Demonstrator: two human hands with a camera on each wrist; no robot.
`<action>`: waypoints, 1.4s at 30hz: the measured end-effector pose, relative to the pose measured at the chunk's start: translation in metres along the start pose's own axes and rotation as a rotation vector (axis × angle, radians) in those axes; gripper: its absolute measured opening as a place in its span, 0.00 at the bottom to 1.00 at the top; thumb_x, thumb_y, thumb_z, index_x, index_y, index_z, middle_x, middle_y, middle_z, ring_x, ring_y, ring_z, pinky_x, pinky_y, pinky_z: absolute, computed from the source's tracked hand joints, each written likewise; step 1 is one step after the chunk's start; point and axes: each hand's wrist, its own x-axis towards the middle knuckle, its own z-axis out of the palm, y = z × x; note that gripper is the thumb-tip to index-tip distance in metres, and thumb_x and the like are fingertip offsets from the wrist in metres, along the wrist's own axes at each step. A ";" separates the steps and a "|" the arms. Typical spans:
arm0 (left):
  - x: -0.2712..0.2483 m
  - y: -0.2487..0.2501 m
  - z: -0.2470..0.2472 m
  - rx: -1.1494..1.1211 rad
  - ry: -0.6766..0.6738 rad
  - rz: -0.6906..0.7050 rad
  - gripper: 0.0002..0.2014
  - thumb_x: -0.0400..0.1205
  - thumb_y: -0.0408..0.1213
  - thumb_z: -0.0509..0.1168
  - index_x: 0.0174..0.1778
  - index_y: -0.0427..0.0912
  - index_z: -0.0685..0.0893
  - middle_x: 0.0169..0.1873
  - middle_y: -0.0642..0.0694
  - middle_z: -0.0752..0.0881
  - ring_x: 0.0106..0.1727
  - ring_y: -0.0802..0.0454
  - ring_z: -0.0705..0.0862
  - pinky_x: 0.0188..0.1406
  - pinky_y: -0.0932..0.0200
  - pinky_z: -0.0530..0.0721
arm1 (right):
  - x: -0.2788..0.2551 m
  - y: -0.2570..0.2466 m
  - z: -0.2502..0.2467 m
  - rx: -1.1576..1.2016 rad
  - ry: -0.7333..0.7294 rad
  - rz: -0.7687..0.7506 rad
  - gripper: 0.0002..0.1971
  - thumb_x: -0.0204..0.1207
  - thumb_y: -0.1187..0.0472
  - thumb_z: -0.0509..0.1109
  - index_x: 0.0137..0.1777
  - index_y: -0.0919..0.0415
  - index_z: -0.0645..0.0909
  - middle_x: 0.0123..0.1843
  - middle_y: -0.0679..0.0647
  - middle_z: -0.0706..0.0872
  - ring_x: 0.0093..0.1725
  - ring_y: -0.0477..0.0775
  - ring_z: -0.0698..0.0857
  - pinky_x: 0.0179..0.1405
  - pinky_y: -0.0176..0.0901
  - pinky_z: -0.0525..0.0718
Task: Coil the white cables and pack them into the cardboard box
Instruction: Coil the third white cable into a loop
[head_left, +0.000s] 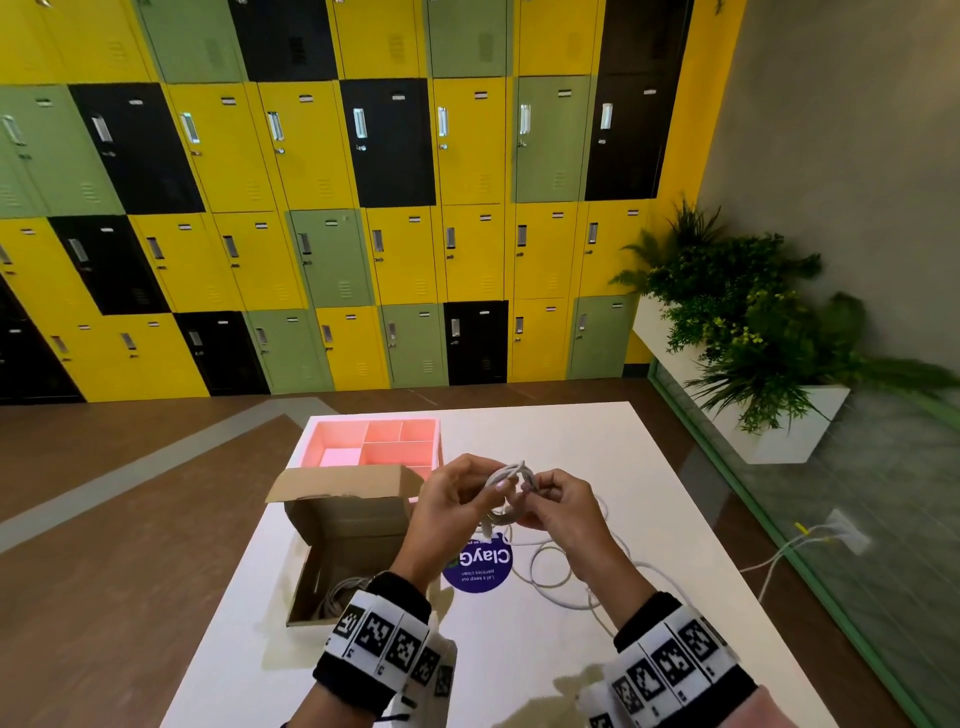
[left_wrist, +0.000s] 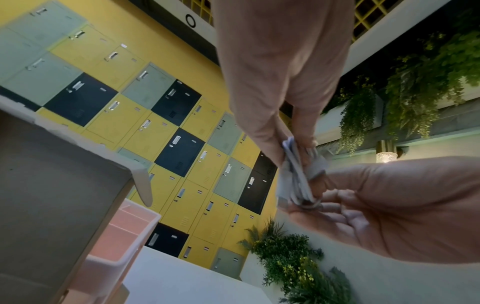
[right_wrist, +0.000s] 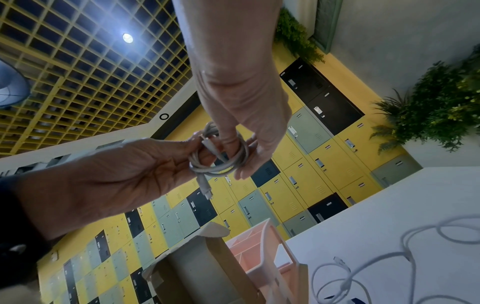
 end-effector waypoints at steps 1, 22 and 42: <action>-0.001 0.001 0.001 -0.007 -0.021 -0.006 0.11 0.79 0.33 0.69 0.56 0.36 0.82 0.47 0.41 0.91 0.49 0.47 0.91 0.48 0.52 0.90 | 0.001 0.000 0.000 0.020 -0.004 0.001 0.07 0.73 0.68 0.75 0.49 0.66 0.82 0.46 0.65 0.89 0.44 0.59 0.91 0.45 0.45 0.90; 0.000 -0.003 -0.007 -0.103 0.150 -0.001 0.09 0.83 0.36 0.63 0.57 0.41 0.83 0.40 0.45 0.86 0.39 0.56 0.86 0.37 0.64 0.84 | -0.011 -0.023 0.005 0.202 -0.177 -0.223 0.13 0.80 0.65 0.67 0.62 0.61 0.71 0.45 0.67 0.87 0.42 0.53 0.88 0.45 0.36 0.86; -0.012 -0.013 -0.004 -0.240 0.257 -0.020 0.13 0.77 0.37 0.68 0.56 0.38 0.84 0.45 0.34 0.87 0.46 0.38 0.89 0.44 0.44 0.90 | -0.007 -0.027 -0.002 -0.119 -0.405 -0.372 0.12 0.81 0.69 0.66 0.62 0.59 0.73 0.46 0.55 0.83 0.42 0.48 0.88 0.48 0.40 0.86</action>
